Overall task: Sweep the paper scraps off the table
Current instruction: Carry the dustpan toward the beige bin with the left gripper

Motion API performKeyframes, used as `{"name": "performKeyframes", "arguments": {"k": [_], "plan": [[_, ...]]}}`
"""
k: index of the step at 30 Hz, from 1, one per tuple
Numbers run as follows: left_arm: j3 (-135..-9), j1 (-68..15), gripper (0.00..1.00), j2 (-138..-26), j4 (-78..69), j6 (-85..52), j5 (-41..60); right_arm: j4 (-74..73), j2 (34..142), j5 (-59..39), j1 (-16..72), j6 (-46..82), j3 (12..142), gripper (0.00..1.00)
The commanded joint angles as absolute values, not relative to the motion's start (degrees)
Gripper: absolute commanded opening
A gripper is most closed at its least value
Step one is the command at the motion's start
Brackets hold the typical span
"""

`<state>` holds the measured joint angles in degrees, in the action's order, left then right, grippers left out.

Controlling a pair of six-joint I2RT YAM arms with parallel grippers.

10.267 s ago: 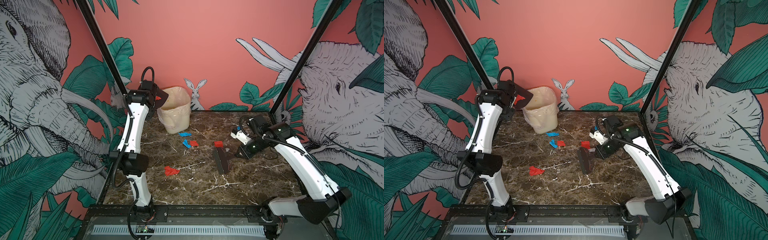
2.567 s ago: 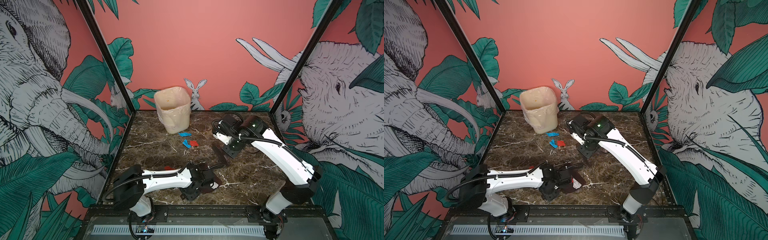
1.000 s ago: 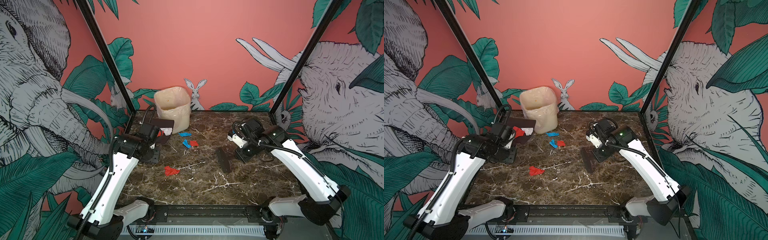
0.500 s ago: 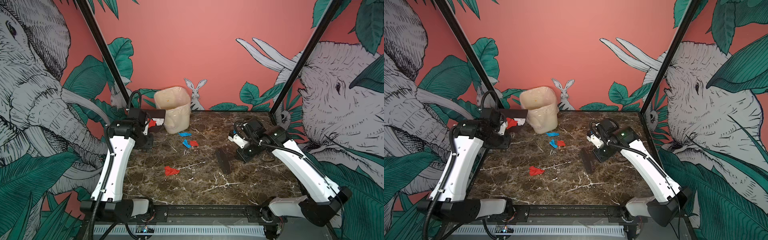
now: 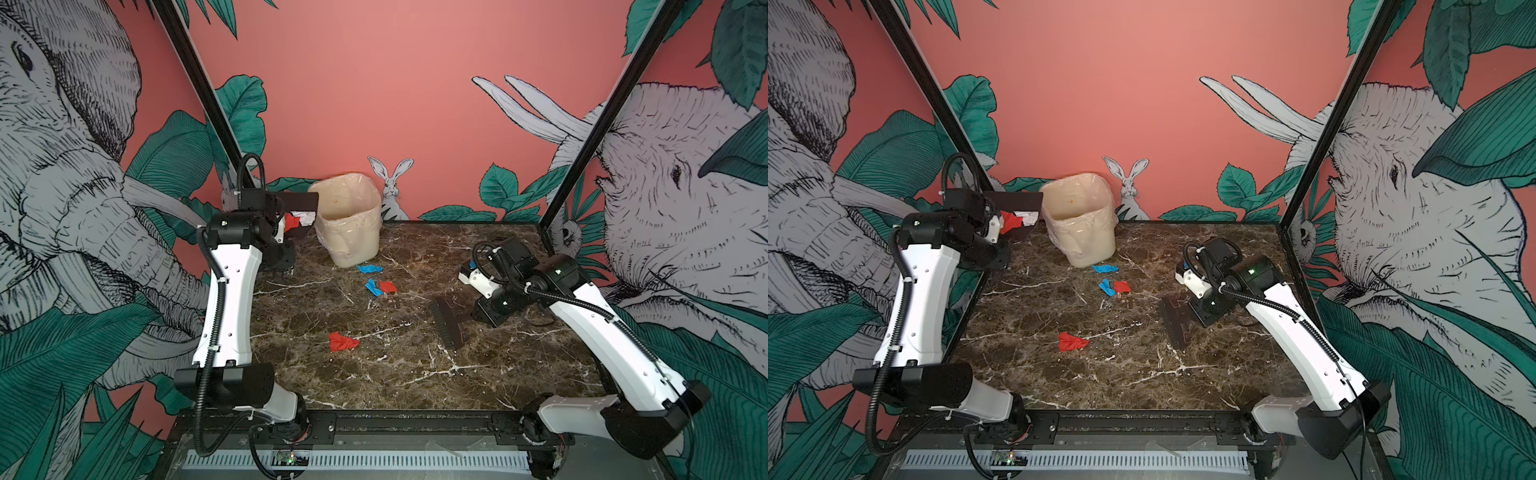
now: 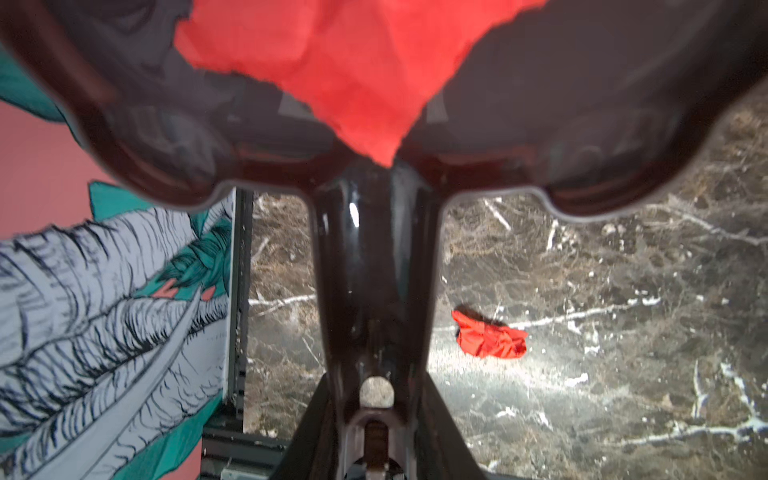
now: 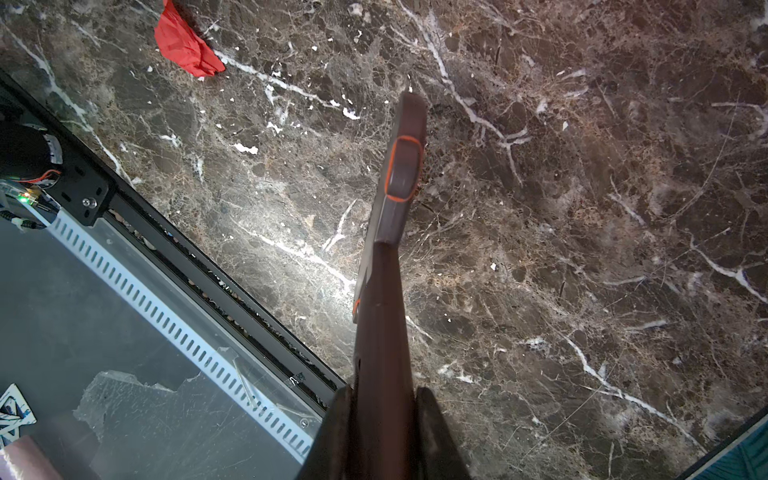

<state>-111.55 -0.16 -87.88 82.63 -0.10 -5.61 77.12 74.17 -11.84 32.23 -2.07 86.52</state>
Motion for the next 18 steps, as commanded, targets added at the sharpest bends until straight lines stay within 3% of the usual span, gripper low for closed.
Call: {"name": "performKeyframes", "arguments": {"k": [1, 18], "plan": [[-116.0, 0.3, 0.0, -91.2, 82.6, 1.7, -6.3, 77.7, 73.1, -13.4, 32.0, -2.9, 86.6, 0.0], [-134.7, -2.4, 0.0, -107.0, 85.3, 5.6, -18.8, 78.6, 74.7, -15.4, 32.0, -2.6, 87.0, 0.0]]}}
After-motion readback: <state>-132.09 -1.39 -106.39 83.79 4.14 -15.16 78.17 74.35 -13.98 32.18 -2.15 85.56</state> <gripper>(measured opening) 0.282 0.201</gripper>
